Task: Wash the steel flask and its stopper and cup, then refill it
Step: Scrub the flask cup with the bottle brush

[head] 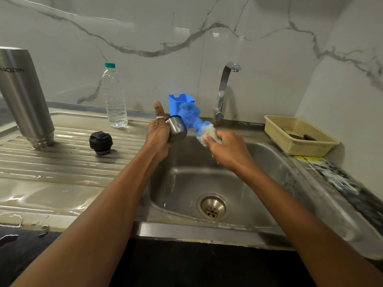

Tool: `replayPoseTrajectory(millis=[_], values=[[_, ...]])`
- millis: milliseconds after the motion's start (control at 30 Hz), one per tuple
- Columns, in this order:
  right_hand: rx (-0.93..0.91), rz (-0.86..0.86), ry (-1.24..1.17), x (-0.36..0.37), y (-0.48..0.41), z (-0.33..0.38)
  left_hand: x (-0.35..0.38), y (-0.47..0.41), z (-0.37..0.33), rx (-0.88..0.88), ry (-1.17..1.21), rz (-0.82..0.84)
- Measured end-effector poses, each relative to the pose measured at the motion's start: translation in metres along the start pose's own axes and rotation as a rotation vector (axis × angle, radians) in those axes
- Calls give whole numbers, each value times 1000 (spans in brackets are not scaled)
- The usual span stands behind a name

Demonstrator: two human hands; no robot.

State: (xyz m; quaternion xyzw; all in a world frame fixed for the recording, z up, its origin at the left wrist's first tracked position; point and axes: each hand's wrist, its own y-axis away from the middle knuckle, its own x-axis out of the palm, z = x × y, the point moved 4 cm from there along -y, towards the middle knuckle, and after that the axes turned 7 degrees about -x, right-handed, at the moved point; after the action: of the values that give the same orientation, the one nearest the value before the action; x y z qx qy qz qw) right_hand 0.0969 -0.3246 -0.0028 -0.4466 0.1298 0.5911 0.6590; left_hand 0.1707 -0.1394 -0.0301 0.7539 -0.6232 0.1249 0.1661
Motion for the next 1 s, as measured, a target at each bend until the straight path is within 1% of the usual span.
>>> replayPoseTrajectory(millis=[67, 200, 267, 400, 567, 800, 1000], values=[[24, 3, 19, -2, 1, -6, 2, 0, -2, 4, 8, 8], [-11, -32, -125, -6, 0, 5, 4, -2, -2, 29, -27, 66], [20, -5, -165, -4, 0, 7, 3, -3, -3, 27, -30, 85], [117, 76, -114, -1, 5, -8, 5, 0, -1, 31, 19, 80], [109, 136, -142, 5, 5, -6, 1, 2, -4, 3, 62, -60], [105, 176, -86, 5, 8, -6, 0, 3, -3, 40, -17, -112], [77, 211, -33, 7, 10, -3, -6, 2, -2, 15, -18, -158]])
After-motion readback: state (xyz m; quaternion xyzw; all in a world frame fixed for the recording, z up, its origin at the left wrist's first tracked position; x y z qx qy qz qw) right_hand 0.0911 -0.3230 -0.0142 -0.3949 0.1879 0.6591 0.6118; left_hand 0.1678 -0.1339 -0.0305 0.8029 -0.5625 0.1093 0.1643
